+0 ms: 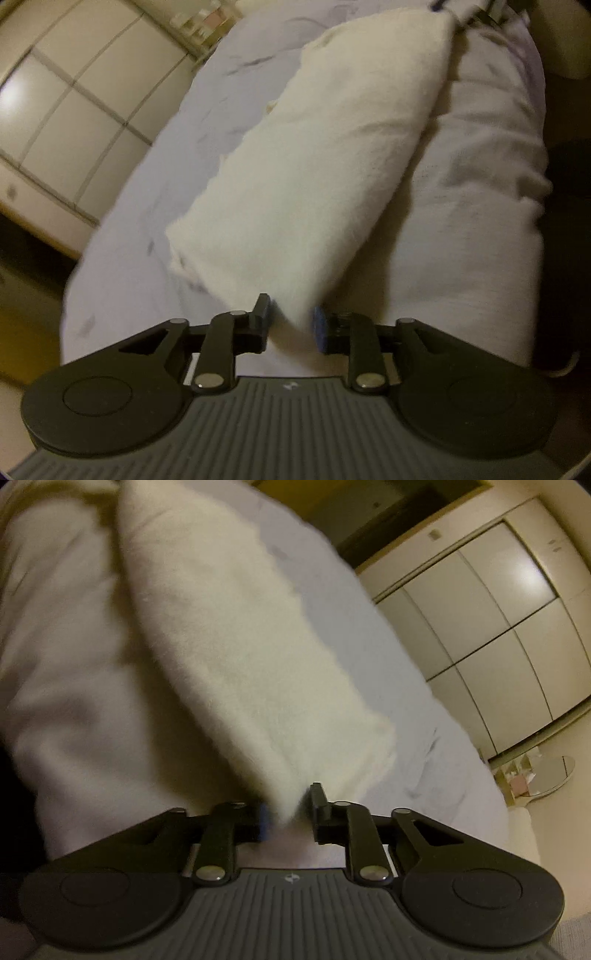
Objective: Fold clothes
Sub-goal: 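Lift and fold the sweater over itself with both tools, then release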
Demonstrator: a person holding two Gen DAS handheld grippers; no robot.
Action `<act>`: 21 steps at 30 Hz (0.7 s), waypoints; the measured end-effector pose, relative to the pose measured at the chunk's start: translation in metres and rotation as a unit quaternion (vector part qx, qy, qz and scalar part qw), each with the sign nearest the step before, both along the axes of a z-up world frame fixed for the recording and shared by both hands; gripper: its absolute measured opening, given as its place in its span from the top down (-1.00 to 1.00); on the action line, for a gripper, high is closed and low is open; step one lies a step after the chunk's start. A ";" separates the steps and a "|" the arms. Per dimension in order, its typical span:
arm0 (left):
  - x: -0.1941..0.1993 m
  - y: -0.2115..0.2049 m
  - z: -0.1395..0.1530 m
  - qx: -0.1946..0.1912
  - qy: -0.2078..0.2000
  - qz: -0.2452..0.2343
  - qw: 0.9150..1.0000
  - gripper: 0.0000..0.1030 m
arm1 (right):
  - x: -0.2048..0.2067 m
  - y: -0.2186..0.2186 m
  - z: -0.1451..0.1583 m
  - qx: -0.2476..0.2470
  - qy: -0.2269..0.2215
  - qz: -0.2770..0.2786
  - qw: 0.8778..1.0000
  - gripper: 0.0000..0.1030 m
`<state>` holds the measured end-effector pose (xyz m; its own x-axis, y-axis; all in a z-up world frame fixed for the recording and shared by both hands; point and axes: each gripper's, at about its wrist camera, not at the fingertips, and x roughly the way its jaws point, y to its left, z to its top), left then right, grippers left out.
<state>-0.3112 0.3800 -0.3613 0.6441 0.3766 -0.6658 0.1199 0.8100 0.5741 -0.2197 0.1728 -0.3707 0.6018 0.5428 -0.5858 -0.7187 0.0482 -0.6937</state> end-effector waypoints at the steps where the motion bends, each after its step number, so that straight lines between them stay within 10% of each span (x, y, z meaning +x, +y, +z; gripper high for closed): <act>1: -0.008 0.004 0.010 -0.023 -0.004 0.011 1.000 0.49 | 0.007 -0.004 0.007 0.012 0.023 -0.017 1.000 0.15; 7: 0.006 0.074 0.069 -0.163 -0.092 0.138 0.973 0.50 | 0.071 -0.026 0.069 0.128 0.213 -0.145 0.958 0.12; 13: 0.100 0.174 0.068 -0.298 -0.152 0.256 0.907 0.21 | 0.185 -0.001 0.084 0.293 0.419 -0.242 0.825 0.08; 21: 0.157 0.254 0.024 -0.436 -0.103 0.321 0.835 -0.10 | 0.266 0.088 0.039 0.277 0.481 -0.263 0.789 0.03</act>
